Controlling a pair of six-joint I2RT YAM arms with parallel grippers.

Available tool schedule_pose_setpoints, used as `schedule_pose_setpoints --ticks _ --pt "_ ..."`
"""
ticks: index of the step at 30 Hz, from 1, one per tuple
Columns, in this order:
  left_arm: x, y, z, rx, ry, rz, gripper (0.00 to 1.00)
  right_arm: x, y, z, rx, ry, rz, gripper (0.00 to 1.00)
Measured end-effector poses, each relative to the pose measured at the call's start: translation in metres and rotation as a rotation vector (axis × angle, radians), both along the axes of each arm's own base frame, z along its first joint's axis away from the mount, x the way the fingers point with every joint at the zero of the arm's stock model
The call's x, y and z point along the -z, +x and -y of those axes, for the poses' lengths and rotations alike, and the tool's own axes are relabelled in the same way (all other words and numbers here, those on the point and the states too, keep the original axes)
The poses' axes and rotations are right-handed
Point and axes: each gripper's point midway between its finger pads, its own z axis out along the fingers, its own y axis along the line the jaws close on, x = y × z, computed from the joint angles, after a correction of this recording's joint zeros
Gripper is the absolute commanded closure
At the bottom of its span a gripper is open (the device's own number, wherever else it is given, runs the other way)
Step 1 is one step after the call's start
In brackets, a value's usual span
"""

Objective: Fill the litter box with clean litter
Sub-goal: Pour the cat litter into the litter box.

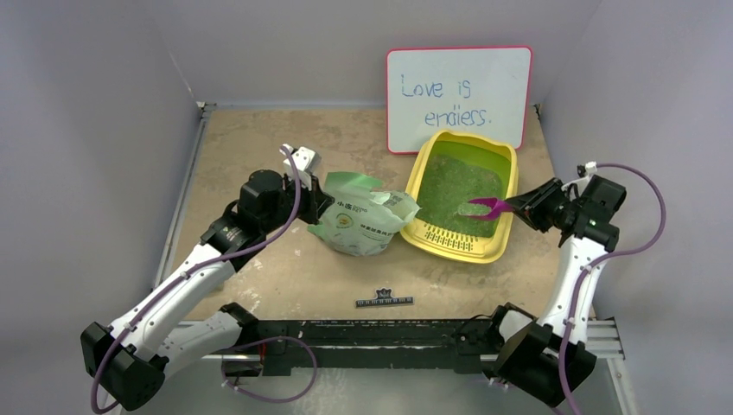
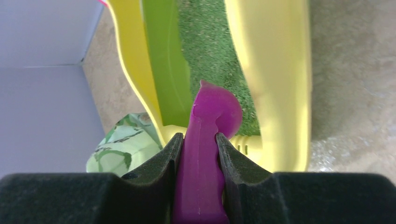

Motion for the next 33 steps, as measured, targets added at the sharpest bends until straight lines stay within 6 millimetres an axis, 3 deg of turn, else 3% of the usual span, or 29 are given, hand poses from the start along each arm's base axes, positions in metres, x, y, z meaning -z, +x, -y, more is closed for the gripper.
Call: schedule_pose_setpoints --ticks 6,14,22,25,28,33 --pt "0.0 0.0 0.0 0.0 0.0 0.0 1.0 0.004 -0.014 0.015 0.055 -0.076 -0.068 1.0" --pt "0.001 0.003 0.002 0.001 -0.002 0.003 1.0 -0.034 -0.011 0.033 0.075 -0.221 -0.012 1.0" --pt "0.0 0.006 0.004 0.002 -0.005 0.008 1.0 -0.065 0.006 0.044 0.051 -0.315 0.045 1.0" --pt "0.001 0.007 0.006 0.005 -0.007 0.008 1.0 -0.07 0.017 0.032 -0.002 -0.355 0.047 1.0" --pt "0.0 0.008 0.007 0.01 -0.011 0.01 1.0 -0.069 0.036 -0.003 -0.138 -0.379 0.059 1.0" --pt "0.0 0.008 0.008 0.015 -0.014 0.011 1.0 -0.033 0.06 -0.057 -0.345 -0.378 -0.015 1.0"
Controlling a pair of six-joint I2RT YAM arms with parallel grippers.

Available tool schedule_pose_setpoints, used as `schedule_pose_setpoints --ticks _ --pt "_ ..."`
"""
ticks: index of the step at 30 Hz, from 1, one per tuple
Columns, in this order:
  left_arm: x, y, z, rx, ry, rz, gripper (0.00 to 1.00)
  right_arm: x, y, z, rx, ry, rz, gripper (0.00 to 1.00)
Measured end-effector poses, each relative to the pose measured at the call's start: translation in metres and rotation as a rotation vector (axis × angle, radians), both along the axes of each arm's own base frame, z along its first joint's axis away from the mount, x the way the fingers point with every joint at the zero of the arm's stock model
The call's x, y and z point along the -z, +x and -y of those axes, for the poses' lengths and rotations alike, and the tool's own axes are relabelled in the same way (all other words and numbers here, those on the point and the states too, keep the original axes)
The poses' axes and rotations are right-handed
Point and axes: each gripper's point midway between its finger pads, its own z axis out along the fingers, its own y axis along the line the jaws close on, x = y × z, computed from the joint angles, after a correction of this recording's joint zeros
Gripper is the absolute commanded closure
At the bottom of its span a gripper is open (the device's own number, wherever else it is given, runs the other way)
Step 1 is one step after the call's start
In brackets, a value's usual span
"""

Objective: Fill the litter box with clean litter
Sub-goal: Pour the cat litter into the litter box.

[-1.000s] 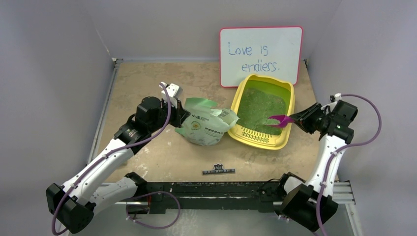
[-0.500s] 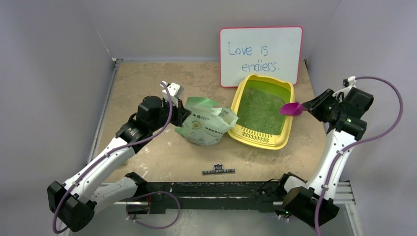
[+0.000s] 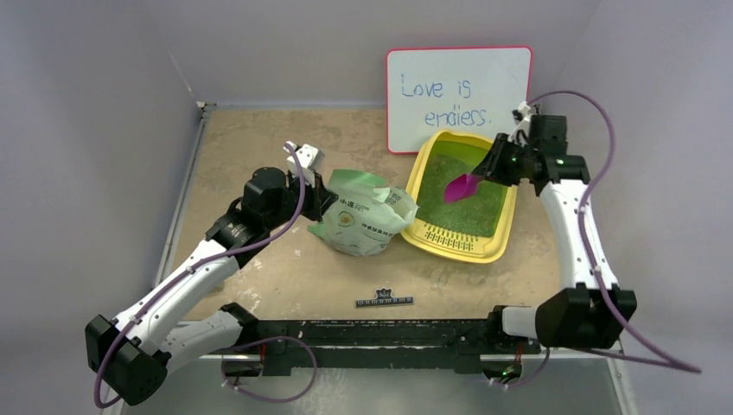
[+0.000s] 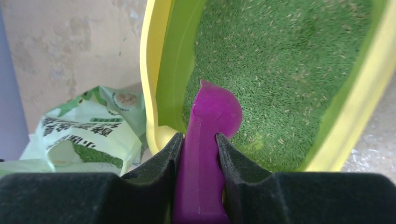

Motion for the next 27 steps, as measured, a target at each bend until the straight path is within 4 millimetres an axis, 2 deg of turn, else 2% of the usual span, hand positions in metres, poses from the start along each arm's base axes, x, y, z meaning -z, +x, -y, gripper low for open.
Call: schedule_pose_setpoints --ticks 4,7,10,12,20,23,27 --pt "0.0 0.0 0.0 0.0 0.0 0.0 1.0 0.032 0.01 -0.032 -0.101 -0.019 -0.07 1.0" --pt "0.0 0.0 0.0 -0.001 -0.001 0.0 1.0 0.059 0.011 -0.045 -0.144 -0.024 -0.119 1.0" --pt "-0.001 -0.001 -0.001 -0.001 -0.001 -0.001 1.0 0.083 0.012 -0.034 -0.105 -0.084 -0.174 1.0" --pt "-0.001 -0.002 -0.001 -0.001 0.001 -0.002 1.0 0.088 0.019 -0.023 -0.061 -0.128 -0.169 1.0" --pt "0.0 -0.003 -0.002 -0.001 0.003 -0.004 1.0 0.065 0.033 0.028 0.132 -0.347 -0.103 1.0" --pt "0.0 -0.003 -0.002 -0.001 0.003 -0.004 1.0 0.044 0.043 0.037 0.173 -0.379 -0.049 1.0" --pt "0.0 -0.003 -0.002 -0.001 0.003 -0.004 1.0 0.012 0.066 0.036 0.191 -0.365 0.042 1.0"
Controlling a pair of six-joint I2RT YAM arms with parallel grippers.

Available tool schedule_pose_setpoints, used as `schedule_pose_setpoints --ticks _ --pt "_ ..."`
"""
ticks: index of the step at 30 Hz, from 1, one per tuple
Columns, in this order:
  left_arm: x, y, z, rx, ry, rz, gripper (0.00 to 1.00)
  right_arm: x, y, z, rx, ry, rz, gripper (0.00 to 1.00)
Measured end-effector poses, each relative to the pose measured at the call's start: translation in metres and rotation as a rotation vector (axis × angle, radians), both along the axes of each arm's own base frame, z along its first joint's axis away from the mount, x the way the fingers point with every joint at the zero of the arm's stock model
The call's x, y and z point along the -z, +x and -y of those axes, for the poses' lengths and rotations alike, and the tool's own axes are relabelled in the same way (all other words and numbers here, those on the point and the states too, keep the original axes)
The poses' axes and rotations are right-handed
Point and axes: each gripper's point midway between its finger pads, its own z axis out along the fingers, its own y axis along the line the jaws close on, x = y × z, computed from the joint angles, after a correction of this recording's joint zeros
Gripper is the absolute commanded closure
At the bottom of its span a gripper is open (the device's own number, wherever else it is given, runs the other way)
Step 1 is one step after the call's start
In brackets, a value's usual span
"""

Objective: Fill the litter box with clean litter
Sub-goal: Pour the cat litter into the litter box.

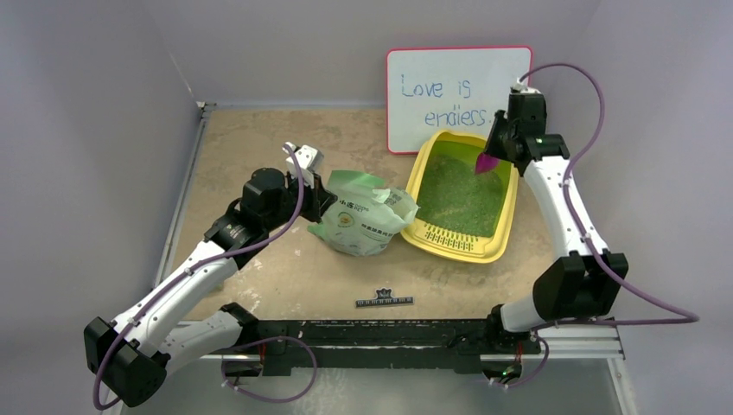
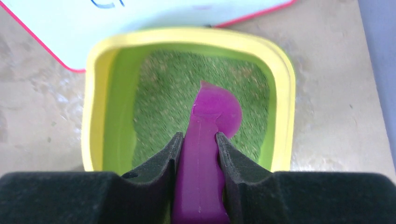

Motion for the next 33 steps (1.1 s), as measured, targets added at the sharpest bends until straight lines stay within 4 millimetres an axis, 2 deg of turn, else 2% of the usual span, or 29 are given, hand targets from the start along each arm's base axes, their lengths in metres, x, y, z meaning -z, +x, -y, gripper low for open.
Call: schedule_pose_setpoints --ticks 2,4,8,12,13,18,24,27,33 --pt "0.0 0.0 0.0 0.0 0.0 0.0 1.0 -0.008 0.018 -0.003 -0.004 0.016 0.042 1.0" --pt "0.0 0.0 0.0 0.0 0.0 0.001 1.0 -0.004 0.033 -0.009 -0.014 0.041 0.049 1.0" --pt "0.0 -0.001 -0.002 -0.004 0.003 -0.001 1.0 0.028 0.063 -0.027 -0.044 0.104 0.005 1.0" --pt "0.001 -0.002 -0.003 -0.007 0.007 -0.005 1.0 0.063 0.077 -0.047 -0.066 0.13 -0.056 1.0" --pt "0.001 -0.003 -0.004 -0.008 0.008 -0.006 1.0 0.063 0.085 -0.05 -0.066 0.127 -0.034 1.0" --pt "0.001 -0.004 -0.005 -0.012 0.01 -0.007 1.0 0.056 0.093 -0.058 -0.066 0.129 0.017 1.0" --pt "0.001 -0.004 -0.006 -0.014 0.011 -0.007 1.0 0.062 0.088 -0.042 -0.003 0.038 0.012 1.0" --pt "0.001 -0.004 -0.006 -0.014 0.011 -0.007 1.0 0.058 0.077 -0.028 0.032 -0.028 0.009 1.0" --pt "0.001 -0.002 -0.004 -0.01 0.009 -0.007 1.0 0.034 0.048 -0.002 0.082 -0.138 0.017 1.0"
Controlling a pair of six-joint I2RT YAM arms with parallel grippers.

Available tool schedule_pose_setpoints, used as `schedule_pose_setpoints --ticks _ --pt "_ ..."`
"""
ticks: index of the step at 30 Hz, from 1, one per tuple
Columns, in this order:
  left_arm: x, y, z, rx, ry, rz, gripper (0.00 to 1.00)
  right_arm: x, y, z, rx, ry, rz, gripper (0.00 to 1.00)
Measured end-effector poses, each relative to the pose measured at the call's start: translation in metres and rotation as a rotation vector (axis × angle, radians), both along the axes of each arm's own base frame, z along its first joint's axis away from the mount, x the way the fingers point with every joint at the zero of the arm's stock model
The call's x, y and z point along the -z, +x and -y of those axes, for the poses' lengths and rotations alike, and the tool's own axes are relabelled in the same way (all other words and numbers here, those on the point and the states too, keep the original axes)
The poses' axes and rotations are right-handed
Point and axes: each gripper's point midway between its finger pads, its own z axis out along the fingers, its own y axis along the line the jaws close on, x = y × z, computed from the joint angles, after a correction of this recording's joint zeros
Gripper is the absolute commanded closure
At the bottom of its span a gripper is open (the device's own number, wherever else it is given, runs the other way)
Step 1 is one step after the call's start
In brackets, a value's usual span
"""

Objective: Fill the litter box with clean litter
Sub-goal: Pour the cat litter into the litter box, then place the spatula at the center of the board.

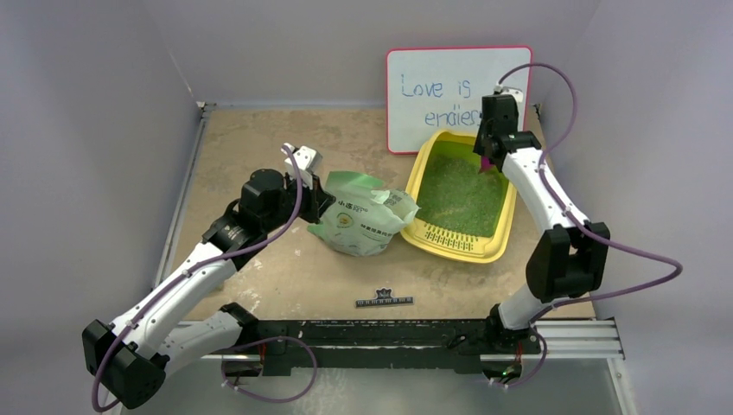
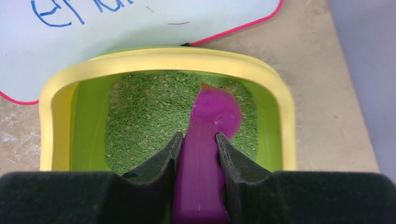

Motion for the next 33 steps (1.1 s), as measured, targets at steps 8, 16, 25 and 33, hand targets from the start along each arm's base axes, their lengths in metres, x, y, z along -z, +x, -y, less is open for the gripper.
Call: schedule_pose_setpoints --ticks 8,16,25,33 --pt "0.0 0.0 0.0 0.0 -0.001 0.001 1.0 -0.033 -0.024 -0.006 -0.065 0.028 0.028 1.0" --pt "0.0 -0.001 0.0 0.002 0.0 -0.001 1.0 -0.085 -0.064 -0.045 -0.237 0.215 0.128 1.0" --pt "0.001 0.0 0.0 -0.014 -0.016 -0.023 1.0 -0.097 -0.131 -0.056 -0.284 0.329 0.156 1.0" --pt "0.0 -0.001 0.0 -0.042 -0.055 -0.049 1.0 -0.092 -0.191 -0.063 -0.284 0.441 0.164 1.0"
